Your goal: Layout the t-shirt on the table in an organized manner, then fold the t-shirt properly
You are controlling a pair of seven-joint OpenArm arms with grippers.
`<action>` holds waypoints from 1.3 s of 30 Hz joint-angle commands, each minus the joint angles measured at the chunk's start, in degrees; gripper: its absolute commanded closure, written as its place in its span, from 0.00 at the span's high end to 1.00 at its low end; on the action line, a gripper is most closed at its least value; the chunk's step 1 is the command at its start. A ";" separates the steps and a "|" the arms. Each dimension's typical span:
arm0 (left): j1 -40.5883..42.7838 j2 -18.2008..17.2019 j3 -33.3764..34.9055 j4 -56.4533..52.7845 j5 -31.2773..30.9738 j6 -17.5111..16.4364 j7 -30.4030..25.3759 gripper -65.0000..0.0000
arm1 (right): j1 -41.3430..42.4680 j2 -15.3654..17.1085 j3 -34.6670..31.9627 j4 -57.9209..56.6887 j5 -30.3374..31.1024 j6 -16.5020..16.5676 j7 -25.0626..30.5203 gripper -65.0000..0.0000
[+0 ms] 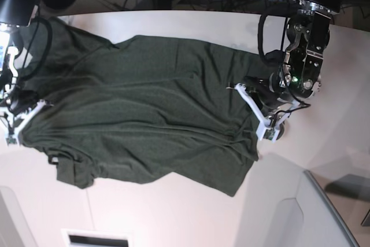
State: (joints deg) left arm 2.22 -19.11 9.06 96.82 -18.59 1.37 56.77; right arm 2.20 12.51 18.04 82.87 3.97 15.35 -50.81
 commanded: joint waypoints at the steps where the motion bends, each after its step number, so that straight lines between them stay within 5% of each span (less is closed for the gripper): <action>1: -0.24 -0.71 0.65 1.07 -0.36 -0.36 -1.17 0.00 | 0.84 0.37 0.81 -0.19 0.30 -0.10 0.74 0.00; 10: 5.56 -4.84 4.08 -4.29 -0.36 -0.36 -6.88 0.00 | 1.80 0.19 1.69 -12.67 0.30 -0.10 2.41 0.00; 24: 6.88 -4.67 4.00 -5.08 -0.36 -0.36 -7.59 0.00 | 15.17 7.31 1.08 -50.74 0.21 -0.45 23.60 0.00; 31: 5.21 -4.14 4.26 -9.30 -0.36 -0.36 -7.59 0.00 | 16.31 7.57 0.99 -48.10 -0.41 -2.39 22.54 0.00; 35: 5.39 -3.88 4.17 -7.54 -0.36 -0.36 -7.59 0.00 | 7.87 6.61 1.69 -28.58 -0.49 -2.39 19.20 0.00; 39: 6.62 -3.88 4.08 -5.52 -0.36 -0.36 -7.59 0.00 | -0.13 4.85 1.78 -9.68 -0.41 -2.83 10.06 0.00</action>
State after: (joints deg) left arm 9.28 -22.39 13.34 90.19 -18.87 0.91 49.54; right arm 0.14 16.23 19.64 71.79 3.27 12.64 -42.76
